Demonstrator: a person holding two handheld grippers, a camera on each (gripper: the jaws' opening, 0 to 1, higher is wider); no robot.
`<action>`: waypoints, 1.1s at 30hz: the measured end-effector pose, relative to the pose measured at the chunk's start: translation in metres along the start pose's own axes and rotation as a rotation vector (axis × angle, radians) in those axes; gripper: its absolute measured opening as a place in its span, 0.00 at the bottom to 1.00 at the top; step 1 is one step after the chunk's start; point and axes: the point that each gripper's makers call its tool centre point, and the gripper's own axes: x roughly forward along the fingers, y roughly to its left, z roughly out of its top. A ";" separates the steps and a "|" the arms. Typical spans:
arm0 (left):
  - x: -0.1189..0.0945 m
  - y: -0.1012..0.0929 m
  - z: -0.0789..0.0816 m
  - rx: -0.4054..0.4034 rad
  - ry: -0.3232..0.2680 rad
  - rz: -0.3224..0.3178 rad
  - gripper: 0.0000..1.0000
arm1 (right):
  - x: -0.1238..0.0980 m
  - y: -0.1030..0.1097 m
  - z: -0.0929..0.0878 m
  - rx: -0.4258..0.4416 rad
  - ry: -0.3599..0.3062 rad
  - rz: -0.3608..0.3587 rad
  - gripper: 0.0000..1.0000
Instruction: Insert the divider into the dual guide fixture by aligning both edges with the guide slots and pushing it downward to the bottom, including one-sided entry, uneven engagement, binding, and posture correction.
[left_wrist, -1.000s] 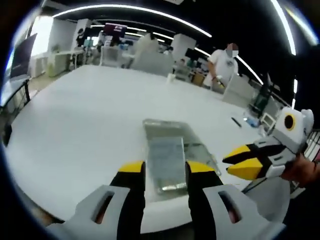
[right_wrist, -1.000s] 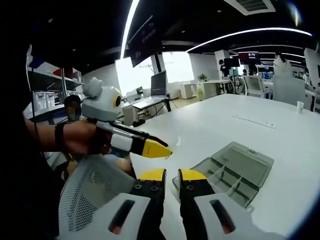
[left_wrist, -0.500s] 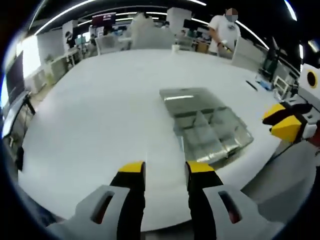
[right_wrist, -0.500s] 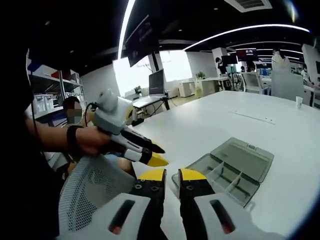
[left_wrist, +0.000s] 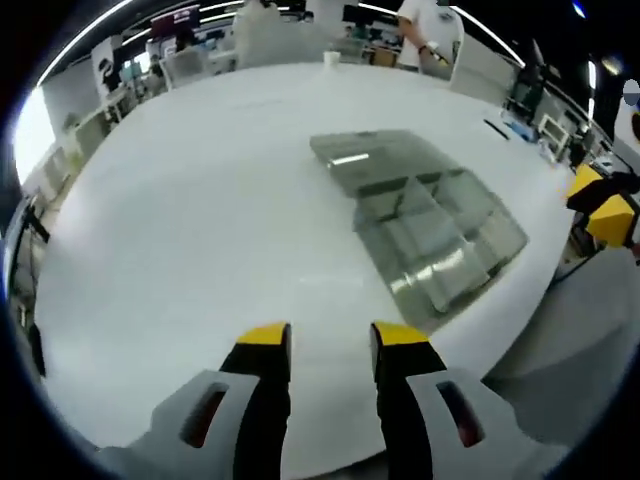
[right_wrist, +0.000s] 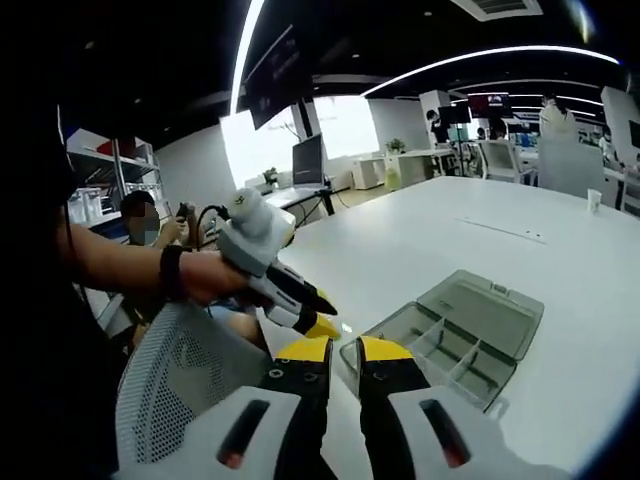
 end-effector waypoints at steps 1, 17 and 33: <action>0.001 0.001 0.000 0.007 0.005 -0.003 0.30 | 0.000 0.000 0.000 -0.002 0.004 -0.004 0.05; 0.009 0.000 -0.018 0.274 0.078 -0.129 0.31 | 0.004 0.005 -0.003 0.014 0.022 -0.045 0.05; 0.001 0.011 -0.028 0.297 0.033 -0.085 0.42 | 0.009 0.007 -0.006 0.026 0.025 -0.041 0.05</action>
